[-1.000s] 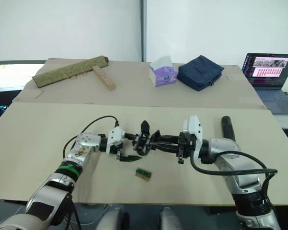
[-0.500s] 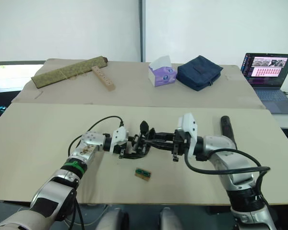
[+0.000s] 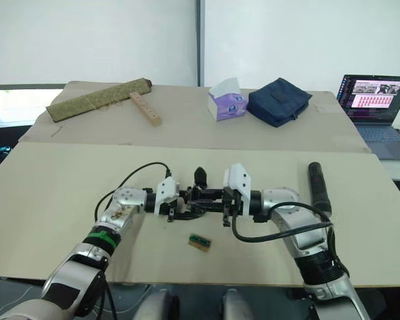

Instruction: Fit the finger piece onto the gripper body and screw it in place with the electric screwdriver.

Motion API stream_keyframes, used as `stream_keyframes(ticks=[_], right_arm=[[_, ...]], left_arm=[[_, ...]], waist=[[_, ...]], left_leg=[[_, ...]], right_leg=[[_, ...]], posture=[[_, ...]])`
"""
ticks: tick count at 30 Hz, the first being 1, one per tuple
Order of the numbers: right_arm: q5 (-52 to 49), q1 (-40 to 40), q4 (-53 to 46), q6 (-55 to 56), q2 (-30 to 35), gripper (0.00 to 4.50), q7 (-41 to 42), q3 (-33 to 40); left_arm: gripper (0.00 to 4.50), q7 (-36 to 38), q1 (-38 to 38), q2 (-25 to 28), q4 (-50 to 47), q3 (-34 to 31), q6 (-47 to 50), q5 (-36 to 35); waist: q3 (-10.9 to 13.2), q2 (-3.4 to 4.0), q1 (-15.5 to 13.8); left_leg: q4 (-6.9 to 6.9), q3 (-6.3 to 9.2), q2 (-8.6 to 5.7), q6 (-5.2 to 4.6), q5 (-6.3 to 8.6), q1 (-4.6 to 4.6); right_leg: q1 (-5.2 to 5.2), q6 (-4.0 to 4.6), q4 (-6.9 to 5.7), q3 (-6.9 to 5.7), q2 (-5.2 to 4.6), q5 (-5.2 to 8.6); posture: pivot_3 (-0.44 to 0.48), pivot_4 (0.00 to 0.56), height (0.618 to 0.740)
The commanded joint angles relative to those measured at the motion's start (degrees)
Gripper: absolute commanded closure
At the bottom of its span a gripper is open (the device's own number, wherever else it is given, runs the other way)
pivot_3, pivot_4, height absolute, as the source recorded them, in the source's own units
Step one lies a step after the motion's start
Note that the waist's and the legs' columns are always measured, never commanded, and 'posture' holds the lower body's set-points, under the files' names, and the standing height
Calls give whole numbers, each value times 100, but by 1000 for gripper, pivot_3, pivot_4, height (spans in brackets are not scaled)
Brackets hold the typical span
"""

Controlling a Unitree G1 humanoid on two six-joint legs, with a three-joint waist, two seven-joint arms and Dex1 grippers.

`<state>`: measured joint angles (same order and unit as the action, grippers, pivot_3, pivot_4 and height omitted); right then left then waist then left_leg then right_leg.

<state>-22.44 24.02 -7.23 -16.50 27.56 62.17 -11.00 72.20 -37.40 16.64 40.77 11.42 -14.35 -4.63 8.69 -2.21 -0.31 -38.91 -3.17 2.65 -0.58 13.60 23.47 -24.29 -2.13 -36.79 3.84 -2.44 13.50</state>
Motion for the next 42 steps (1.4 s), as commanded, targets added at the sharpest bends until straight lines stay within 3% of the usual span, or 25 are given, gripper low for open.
stream_keyframes(ticks=[1,12,42], right_arm=[[111,170,56,198,35,4115,37,49],[67,291,161,310,-144,4121,157,39],[302,321,41,-820,69,4121,-231,-258]], left_arm=[[2193,32,168,-10,-170,106,142,12],[2193,73,222,49,-253,178,348,63],[2193,30,305,158,-329,301,481,143]], waist=[[-1,2,10],[-2,3,44],[-17,3,63]], left_leg=[[0,0,0,0,0,-1],[1,0,1,0,0,-5],[2,0,1,-1,1,-17]], right_leg=[[0,0,-1,0,0,0],[2,0,-4,0,1,0],[10,0,-7,0,1,0]], posture=[[0,150,740],[0,150,740],[0,150,740]])
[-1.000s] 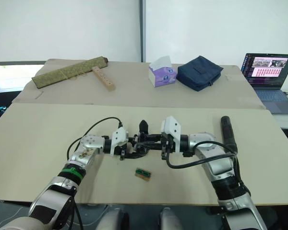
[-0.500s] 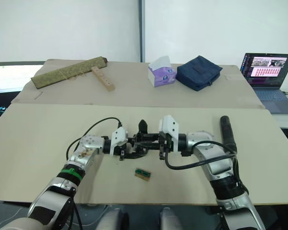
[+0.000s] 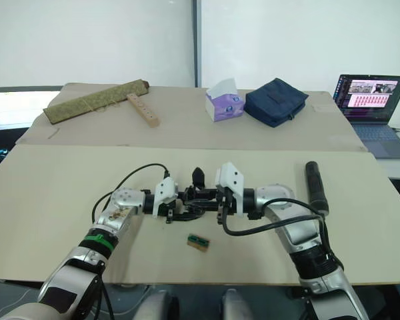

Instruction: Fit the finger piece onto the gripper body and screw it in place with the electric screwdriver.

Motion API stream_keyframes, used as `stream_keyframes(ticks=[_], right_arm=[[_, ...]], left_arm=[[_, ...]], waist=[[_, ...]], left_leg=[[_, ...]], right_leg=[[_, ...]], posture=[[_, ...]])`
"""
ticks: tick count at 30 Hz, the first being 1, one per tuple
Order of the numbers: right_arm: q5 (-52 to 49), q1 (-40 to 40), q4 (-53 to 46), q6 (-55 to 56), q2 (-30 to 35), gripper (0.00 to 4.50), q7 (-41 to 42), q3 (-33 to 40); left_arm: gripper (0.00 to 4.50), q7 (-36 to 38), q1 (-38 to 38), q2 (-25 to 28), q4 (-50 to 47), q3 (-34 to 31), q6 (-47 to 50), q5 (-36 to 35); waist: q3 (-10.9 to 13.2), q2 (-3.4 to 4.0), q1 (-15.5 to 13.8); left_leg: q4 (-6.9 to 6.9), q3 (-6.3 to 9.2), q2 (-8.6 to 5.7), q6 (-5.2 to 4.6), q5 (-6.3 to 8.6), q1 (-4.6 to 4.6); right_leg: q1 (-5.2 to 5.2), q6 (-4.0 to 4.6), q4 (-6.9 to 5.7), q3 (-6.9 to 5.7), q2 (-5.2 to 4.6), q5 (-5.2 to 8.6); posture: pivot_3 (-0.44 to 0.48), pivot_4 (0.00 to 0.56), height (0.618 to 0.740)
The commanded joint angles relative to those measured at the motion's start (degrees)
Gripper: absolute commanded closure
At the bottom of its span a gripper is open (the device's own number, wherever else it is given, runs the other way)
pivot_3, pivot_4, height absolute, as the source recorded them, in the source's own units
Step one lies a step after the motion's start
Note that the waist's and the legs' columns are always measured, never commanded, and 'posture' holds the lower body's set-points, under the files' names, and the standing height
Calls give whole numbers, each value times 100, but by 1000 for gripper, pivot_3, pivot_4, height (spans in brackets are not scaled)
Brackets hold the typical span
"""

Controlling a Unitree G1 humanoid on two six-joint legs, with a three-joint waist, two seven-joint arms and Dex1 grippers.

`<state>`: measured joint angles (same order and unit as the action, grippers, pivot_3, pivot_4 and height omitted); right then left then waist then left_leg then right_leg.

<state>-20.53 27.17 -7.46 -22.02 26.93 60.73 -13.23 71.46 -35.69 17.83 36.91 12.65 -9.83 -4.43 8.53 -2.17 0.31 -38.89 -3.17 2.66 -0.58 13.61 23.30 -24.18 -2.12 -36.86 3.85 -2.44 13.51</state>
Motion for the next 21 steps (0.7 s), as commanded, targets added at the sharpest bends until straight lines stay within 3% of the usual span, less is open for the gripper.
stream_keyframes(ticks=[1,21], right_arm=[[106,24,80,-340,129,4121,-124,-19],[52,188,20,-716,463,4124,111,-275]], left_arm=[[2193,107,135,40,63,178,19,122],[2193,56,144,110,134,145,-3,129]], waist=[[-1,0,2],[-12,1,0]], left_leg=[[0,0,0,0,0,0],[0,0,0,-1,1,-2]], right_leg=[[0,0,0,0,0,0],[3,0,1,0,0,0]], posture=[[0,150,740],[0,150,740]])
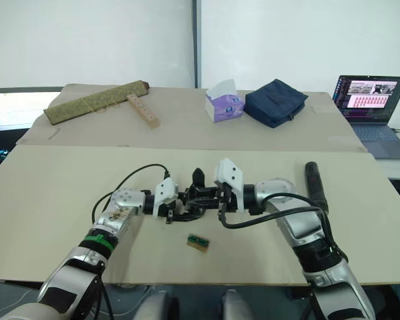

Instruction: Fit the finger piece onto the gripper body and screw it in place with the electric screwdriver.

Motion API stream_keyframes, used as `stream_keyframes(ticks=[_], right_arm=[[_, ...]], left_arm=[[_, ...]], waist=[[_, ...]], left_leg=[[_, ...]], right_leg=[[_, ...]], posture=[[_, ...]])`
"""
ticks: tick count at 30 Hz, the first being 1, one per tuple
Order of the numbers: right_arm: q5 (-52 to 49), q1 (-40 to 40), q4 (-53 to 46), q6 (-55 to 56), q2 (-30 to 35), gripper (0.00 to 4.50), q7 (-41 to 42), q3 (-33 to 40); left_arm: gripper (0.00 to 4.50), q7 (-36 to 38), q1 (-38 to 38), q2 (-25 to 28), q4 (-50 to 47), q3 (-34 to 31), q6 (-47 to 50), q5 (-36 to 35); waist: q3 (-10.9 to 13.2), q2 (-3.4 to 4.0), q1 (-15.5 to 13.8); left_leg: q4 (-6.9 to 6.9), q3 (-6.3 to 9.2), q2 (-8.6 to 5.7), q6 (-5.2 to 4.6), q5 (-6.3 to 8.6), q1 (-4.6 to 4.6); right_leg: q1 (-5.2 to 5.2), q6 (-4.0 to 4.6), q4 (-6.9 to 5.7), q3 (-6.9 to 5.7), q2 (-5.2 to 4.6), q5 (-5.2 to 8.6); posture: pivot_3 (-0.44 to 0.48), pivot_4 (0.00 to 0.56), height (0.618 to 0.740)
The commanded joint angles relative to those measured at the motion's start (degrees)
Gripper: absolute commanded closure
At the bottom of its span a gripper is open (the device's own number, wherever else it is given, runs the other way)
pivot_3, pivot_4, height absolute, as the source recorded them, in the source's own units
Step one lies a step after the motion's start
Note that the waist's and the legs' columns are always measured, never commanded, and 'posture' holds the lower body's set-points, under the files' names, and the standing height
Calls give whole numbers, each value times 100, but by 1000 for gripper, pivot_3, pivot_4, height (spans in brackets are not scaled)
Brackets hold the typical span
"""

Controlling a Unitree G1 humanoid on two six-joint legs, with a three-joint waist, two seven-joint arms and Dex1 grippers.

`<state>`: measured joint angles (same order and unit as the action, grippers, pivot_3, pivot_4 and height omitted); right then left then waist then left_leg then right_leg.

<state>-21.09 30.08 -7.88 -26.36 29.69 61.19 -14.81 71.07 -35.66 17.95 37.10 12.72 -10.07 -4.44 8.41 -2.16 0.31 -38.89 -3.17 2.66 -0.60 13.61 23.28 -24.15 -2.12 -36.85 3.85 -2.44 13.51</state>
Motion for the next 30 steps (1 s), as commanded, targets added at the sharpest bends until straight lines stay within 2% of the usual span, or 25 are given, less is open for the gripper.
stream_keyframes(ticks=[1,6,9,14,23,30], right_arm=[[115,-105,28,-309,179,4124,74,-163],[206,-126,-85,-430,144,4124,58,-411],[513,-69,-141,-481,237,4124,-8,-686],[274,89,-39,-979,-19,4125,-267,-502],[376,193,438,-966,95,4125,-56,-548],[268,205,403,-827,15,4125,90,-535]], left_arm=[[2193,94,142,100,114,140,25,131],[2193,83,153,106,111,145,47,136],[2193,322,228,138,-26,164,420,-4],[2193,261,267,140,-122,182,422,30],[2193,110,252,126,-56,192,320,119],[2193,-27,227,104,77,226,178,167]], waist=[[-1,0,0],[-12,2,2],[-37,12,15],[-65,21,56],[-93,27,52],[-115,24,48]], left_leg=[[0,0,0,0,0,0],[0,0,0,-2,1,0],[0,-1,0,-7,4,-1],[3,-3,3,-15,10,-9],[4,-3,3,-17,11,-13],[3,-4,3,-17,11,-21]], right_leg=[[0,0,0,0,0,0],[0,0,0,0,0,0],[0,0,1,0,0,1],[3,4,-2,1,2,3],[5,5,-3,1,3,4],[12,6,-3,1,2,4]], posture=[[0,150,740],[0,150,740],[0,150,740],[0,150,740],[0,150,740],[0,150,740]])
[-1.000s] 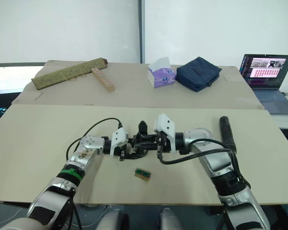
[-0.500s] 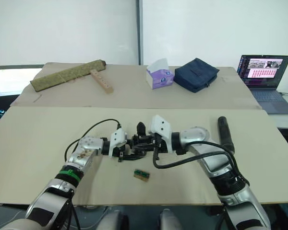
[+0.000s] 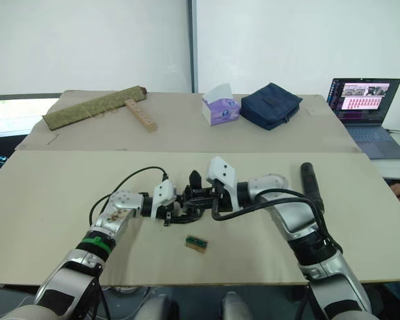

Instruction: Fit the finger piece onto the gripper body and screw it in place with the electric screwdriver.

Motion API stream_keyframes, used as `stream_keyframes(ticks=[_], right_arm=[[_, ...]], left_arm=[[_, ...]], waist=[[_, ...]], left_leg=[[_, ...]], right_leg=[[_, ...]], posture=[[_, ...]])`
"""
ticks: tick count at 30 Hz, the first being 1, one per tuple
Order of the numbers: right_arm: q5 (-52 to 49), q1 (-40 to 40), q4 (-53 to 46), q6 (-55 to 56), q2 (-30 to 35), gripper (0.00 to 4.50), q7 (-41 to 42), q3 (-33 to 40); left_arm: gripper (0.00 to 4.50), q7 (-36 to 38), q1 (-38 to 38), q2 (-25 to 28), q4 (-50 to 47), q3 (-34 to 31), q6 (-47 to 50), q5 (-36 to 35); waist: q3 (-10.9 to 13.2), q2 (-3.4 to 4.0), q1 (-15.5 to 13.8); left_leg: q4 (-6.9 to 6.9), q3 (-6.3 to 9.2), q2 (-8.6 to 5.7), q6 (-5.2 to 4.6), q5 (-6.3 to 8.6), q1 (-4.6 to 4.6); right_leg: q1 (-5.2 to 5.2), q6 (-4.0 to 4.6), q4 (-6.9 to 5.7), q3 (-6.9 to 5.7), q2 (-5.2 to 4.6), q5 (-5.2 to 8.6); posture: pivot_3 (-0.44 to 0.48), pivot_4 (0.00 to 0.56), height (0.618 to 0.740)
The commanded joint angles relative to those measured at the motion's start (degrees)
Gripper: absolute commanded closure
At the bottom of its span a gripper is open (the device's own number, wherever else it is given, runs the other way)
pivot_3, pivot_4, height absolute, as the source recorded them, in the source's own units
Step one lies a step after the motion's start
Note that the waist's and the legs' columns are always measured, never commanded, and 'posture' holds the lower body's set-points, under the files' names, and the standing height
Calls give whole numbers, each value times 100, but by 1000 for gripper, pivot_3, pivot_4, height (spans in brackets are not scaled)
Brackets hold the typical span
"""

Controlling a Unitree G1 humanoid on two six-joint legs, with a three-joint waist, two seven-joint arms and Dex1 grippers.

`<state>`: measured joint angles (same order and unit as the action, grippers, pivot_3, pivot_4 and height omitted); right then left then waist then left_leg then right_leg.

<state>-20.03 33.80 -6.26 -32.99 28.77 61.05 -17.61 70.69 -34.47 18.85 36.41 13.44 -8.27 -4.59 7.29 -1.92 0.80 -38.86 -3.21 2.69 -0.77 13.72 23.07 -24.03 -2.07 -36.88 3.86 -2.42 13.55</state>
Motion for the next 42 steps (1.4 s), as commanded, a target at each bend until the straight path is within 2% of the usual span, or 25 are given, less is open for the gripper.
stream_keyframes(ticks=[1,4,6,8,9,15,16,20,21,24,27,29,30,32,37,42], right_arm=[[150,-183,205,-59,95,4125,117,-206],[-36,-130,101,-64,12,4125,110,15],[-266,-96,-33,-106,27,3099,283,123],[-533,-23,-129,152,-85,2350,440,372],[-507,7,-119,371,-141,2113,413,457],[-674,-36,-380,239,149,27,581,707],[-702,-43,-398,267,195,27,579,780],[-809,-176,-469,411,449,0,658,1094],[-848,-254,-532,476,503,0,637,1244],[-1072,-584,-826,574,619,0,521,1796],[-1415,-1251,-1343,376,855,0,246,2563],[-1478,-1934,-1696,432,987,0,34,3117],[-1418,-2307,-1833,630,1007,0,-45,3395],[-1545,-3244,-2150,656,1050,0,-53,4043],[-1228,-5031,-2407,1616,368,0,-556,5421],[-1096,-6479,-2490,2335,-591,0,-1023,6179]], left_arm=[[2193,0,109,14,149,158,-10,184],[2193,-19,98,27,185,157,-32,190],[2193,-44,95,36,190,158,-31,203],[2193,-78,94,41,199,142,-20,200],[2193,-76,92,47,211,136,-15,196],[2193,-187,68,30,303,63,150,151],[2193,-248,53,26,321,54,156,173],[286,-519,23,2,323,18,39,243],[62,-485,48,33,272,14,26,213],[62,-328,221,187,22,-92,67,28],[62,-66,602,563,-460,-312,134,-240],[62,119,940,909,-852,-569,222,-545],[62,167,1093,1033,-1001,-773,-34,-719],[62,189,1365,1262,-1425,-1288,202,-1273],[62,444,2028,1913,-2669,-1918,588,-1980],[62,922,2372,2229,-3588,-2421,681,-2821]], waist=[[-5,-1,0],[-6,-1,-1],[-6,-2,-1],[-4,-1,-2],[-3,0,-2],[-3,-1,-4],[-2,-1,-5],[-2,-1,-15],[-2,-1,-14],[-2,-2,-11],[0,-2,28],[0,-2,57],[1,-3,78],[5,-2,80],[29,9,-11],[35,20,-53]], left_leg=[[0,0,0,0,0,0],[0,0,0,0,0,1],[0,0,0,0,0,2],[0,1,1,0,0,11],[0,1,0,0,0,15],[0,0,0,0,0,14],[0,0,0,0,0,15],[-1,1,0,0,0,11],[-1,1,0,0,0,10],[4,1,0,0,0,14],[9,1,3,-1,1,16],[23,0,8,-3,3,11],[32,0,10,-3,3,8],[48,0,12,-3,3,-2],[49,-9,15,0,1,-8],[48,-24,19,3,1,-13]], right_leg=[[1,0,0,0,0,0],[-1,0,0,0,0,0],[-1,0,0,0,0,0],[-10,1,0,0,0,0],[-15,1,0,0,0,0],[-13,0,2,0,0,0],[-13,0,2,0,0,0],[-9,0,1,0,-1,0],[-9,0,1,0,-1,0],[-13,0,4,0,0,0],[-17,0,7,2,0,0],[-19,3,10,6,1,1],[-19,7,10,5,1,4],[-20,12,7,5,3,7],[-19,10,5,7,-3,15],[-11,-1,16,11,-23,31]], posture=[[0,150,740],[0,150,740],[0,150,740],[0,150,740],[0,150,740],[0,150,740],[0,150,740],[0,150,740],[0,150,740],[0,150,740],[0,150,740],[0,150,740],[0,150,740],[0,150,740],[0,150,740],[0,150,740]])
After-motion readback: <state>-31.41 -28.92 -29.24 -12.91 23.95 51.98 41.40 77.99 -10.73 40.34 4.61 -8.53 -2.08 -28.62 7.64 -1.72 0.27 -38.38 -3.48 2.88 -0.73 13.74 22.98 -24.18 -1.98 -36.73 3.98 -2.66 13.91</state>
